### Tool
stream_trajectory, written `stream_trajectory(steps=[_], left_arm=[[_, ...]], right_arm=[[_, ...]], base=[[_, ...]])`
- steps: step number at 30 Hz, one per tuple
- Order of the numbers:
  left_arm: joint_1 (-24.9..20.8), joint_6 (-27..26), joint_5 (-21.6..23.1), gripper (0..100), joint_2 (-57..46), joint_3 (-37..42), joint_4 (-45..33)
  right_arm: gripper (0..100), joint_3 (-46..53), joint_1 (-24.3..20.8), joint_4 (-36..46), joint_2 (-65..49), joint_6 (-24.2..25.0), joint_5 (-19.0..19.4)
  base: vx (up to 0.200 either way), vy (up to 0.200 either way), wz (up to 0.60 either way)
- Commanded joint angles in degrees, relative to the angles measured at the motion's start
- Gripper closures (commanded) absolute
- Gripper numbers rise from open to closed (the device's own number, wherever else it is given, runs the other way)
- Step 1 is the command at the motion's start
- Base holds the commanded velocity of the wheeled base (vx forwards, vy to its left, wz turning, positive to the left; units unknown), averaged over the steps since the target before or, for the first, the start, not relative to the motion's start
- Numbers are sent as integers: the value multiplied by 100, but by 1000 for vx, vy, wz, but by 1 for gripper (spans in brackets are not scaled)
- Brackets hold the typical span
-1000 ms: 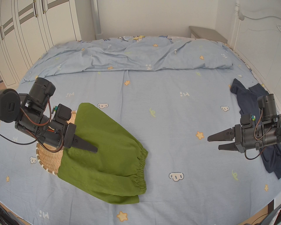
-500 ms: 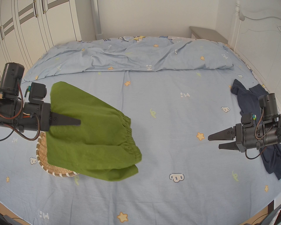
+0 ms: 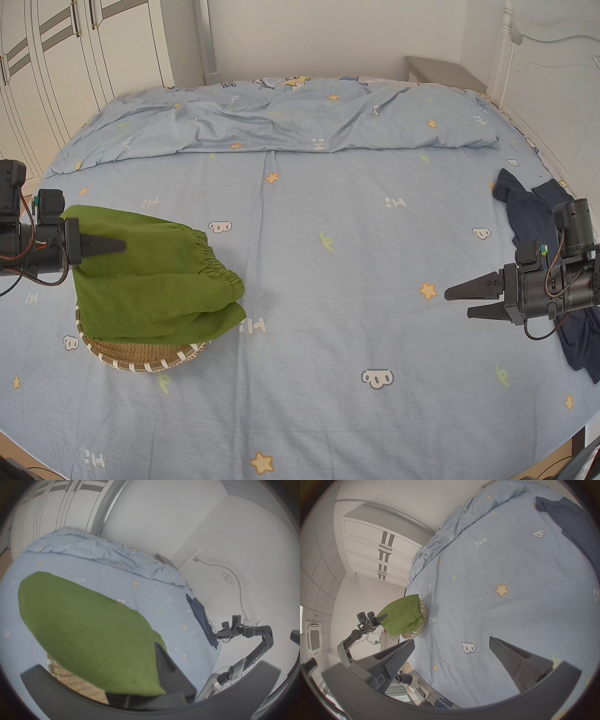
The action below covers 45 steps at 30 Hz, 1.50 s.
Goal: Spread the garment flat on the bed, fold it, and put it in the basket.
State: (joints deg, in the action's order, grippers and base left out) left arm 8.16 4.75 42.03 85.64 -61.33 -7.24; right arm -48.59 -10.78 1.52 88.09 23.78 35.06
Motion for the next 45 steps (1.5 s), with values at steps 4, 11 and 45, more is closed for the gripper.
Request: stream_trajectory(steps=[4,11,45], left_arm=[[301,96,-46,100,208,622,-32],[573,694,-213,100,594,605,-375],[556,755,-2279,0,269,-1610,-3644]], right_arm=[[0,34,-118,6,-46,3,10],[0,69,-241,6,-46,12,1],[0,113,-302,-3,-152,-93,-17]], base=[[0,0,0],[0,0,0],[0,0,0]])
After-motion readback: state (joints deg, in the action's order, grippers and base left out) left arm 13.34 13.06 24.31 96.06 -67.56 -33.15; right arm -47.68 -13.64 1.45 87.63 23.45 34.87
